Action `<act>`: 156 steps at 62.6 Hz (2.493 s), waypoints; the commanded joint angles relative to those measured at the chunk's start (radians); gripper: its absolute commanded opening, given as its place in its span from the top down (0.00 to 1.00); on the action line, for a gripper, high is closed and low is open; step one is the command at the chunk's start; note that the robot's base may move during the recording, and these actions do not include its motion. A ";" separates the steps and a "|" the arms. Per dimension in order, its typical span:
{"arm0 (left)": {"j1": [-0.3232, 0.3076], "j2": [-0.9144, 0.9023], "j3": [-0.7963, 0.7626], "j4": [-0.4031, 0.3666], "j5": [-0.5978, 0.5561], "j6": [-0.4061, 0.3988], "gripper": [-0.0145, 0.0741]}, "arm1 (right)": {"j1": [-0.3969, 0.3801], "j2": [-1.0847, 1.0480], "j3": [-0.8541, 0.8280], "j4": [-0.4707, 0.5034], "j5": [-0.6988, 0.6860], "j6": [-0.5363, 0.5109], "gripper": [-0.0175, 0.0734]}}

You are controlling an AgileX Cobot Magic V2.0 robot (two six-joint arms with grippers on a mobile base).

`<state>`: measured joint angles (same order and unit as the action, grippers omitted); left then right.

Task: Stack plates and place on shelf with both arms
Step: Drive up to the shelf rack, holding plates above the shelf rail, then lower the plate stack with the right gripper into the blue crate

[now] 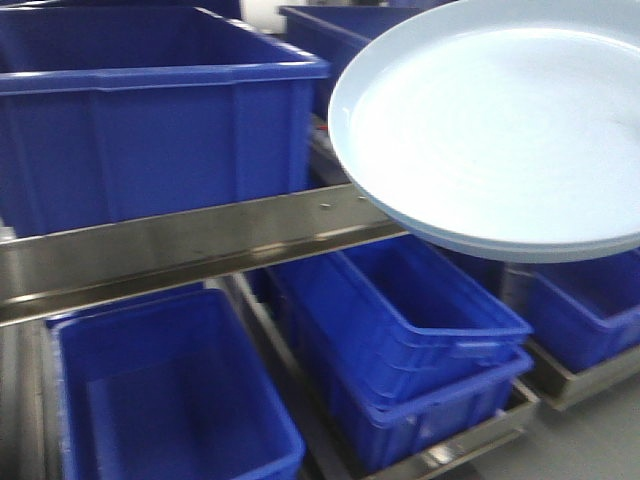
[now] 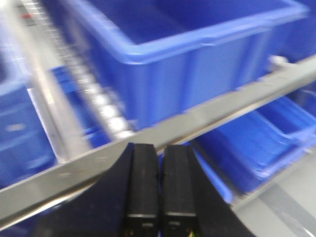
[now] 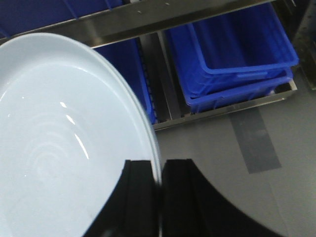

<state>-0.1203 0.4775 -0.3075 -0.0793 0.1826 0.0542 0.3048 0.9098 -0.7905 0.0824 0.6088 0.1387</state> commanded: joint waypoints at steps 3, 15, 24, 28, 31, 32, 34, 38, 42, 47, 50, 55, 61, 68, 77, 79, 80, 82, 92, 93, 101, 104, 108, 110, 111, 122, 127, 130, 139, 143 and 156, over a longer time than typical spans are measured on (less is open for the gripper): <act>0.002 0.001 -0.032 -0.004 -0.081 0.002 0.74 | -0.002 -0.016 -0.027 0.007 -0.084 -0.006 0.76; 0.002 0.001 -0.032 -0.004 -0.081 0.002 0.74 | -0.002 -0.016 -0.027 0.007 -0.084 -0.006 0.76; 0.002 0.001 -0.032 -0.004 -0.081 0.002 0.74 | -0.002 -0.016 -0.027 0.007 -0.084 -0.006 0.76; 0.002 0.001 -0.032 -0.004 -0.081 0.002 0.74 | -0.002 -0.016 -0.027 0.007 -0.084 -0.006 0.76; 0.002 0.001 -0.032 -0.004 -0.081 0.002 0.74 | -0.002 -0.016 -0.027 0.007 -0.084 -0.006 0.76; 0.002 0.001 -0.032 -0.004 -0.081 0.002 0.74 | -0.002 -0.016 -0.027 0.007 -0.084 -0.006 0.76; 0.002 0.001 -0.032 -0.004 -0.081 0.002 0.74 | -0.002 -0.016 -0.027 0.007 -0.084 -0.006 0.76; 0.002 0.001 -0.032 -0.004 -0.081 0.002 0.74 | -0.002 -0.016 -0.027 0.007 -0.084 -0.006 0.76; 0.002 0.001 -0.032 -0.004 -0.081 0.002 0.74 | -0.002 -0.016 -0.027 0.007 -0.084 -0.006 0.76; 0.002 0.001 -0.032 -0.004 -0.081 0.002 0.74 | -0.002 -0.016 -0.027 0.007 -0.084 -0.006 0.76; 0.002 0.001 -0.032 -0.004 -0.081 0.002 0.74 | -0.002 -0.016 -0.027 0.007 -0.084 -0.006 0.76; 0.002 0.001 -0.032 -0.004 -0.081 0.002 0.74 | -0.002 -0.016 -0.027 0.007 -0.084 -0.006 0.76; 0.002 0.001 -0.032 -0.004 -0.081 0.002 0.74 | -0.002 -0.016 -0.027 0.007 -0.084 -0.006 0.76; 0.002 0.001 -0.032 -0.004 -0.081 0.002 0.74 | -0.002 -0.016 -0.027 0.007 -0.084 -0.006 0.76; 0.002 0.001 -0.032 -0.004 -0.081 0.002 0.74 | -0.002 -0.016 -0.027 0.007 -0.084 -0.006 0.76; 0.002 0.001 -0.032 -0.004 -0.081 0.002 0.74 | -0.002 -0.016 -0.027 0.007 -0.084 -0.006 0.76; 0.002 0.001 -0.032 -0.004 -0.081 0.002 0.74 | -0.002 -0.016 -0.027 0.007 -0.084 -0.006 0.76; 0.002 0.001 -0.032 -0.004 -0.081 0.002 0.74 | -0.002 -0.016 -0.027 0.007 -0.084 -0.006 0.76; 0.002 0.001 -0.032 -0.004 -0.081 0.002 0.74 | -0.002 -0.016 -0.027 0.007 -0.084 -0.006 0.76; 0.002 0.001 -0.032 -0.004 -0.081 0.002 0.74 | -0.002 -0.016 -0.027 0.007 -0.084 -0.006 0.76; 0.002 0.001 -0.032 -0.004 -0.081 0.002 0.74 | -0.002 -0.016 -0.027 0.007 -0.084 -0.006 0.76; 0.002 0.001 -0.032 -0.004 -0.081 0.002 0.74 | -0.002 -0.016 -0.027 0.007 -0.084 -0.006 0.76; 0.002 0.001 -0.032 -0.004 -0.081 0.002 0.74 | -0.002 -0.016 -0.027 0.007 -0.084 -0.006 0.76; 0.002 0.001 -0.032 -0.004 -0.081 0.002 0.74 | -0.002 -0.016 -0.027 0.007 -0.084 -0.006 0.76; 0.002 0.001 -0.032 -0.004 -0.081 0.002 0.74 | -0.002 -0.016 -0.027 0.007 -0.084 -0.006 0.76; 0.002 0.001 -0.032 -0.004 -0.081 0.002 0.74 | -0.002 -0.016 -0.027 0.007 -0.130 -0.006 0.76; 0.002 0.001 -0.032 -0.004 -0.081 0.002 0.74 | -0.002 -0.016 -0.027 0.007 -0.168 -0.006 0.76; 0.002 0.001 -0.032 -0.004 -0.081 0.002 0.74 | -0.002 -0.016 -0.027 0.007 -0.183 -0.006 0.76; 0.002 0.001 -0.032 -0.004 -0.081 0.002 0.74 | -0.002 -0.016 -0.027 0.007 -0.183 -0.006 0.76; 0.002 0.001 -0.032 -0.004 -0.081 0.002 0.74 | -0.002 -0.016 -0.027 0.007 -0.182 -0.006 0.76; 0.002 0.001 -0.032 -0.004 -0.081 0.002 0.74 | -0.002 -0.016 -0.027 0.007 -0.182 -0.006 0.76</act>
<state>-0.1203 0.4775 -0.3075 -0.0793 0.1826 0.0542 0.3048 0.9098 -0.7905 0.0824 0.5251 0.1370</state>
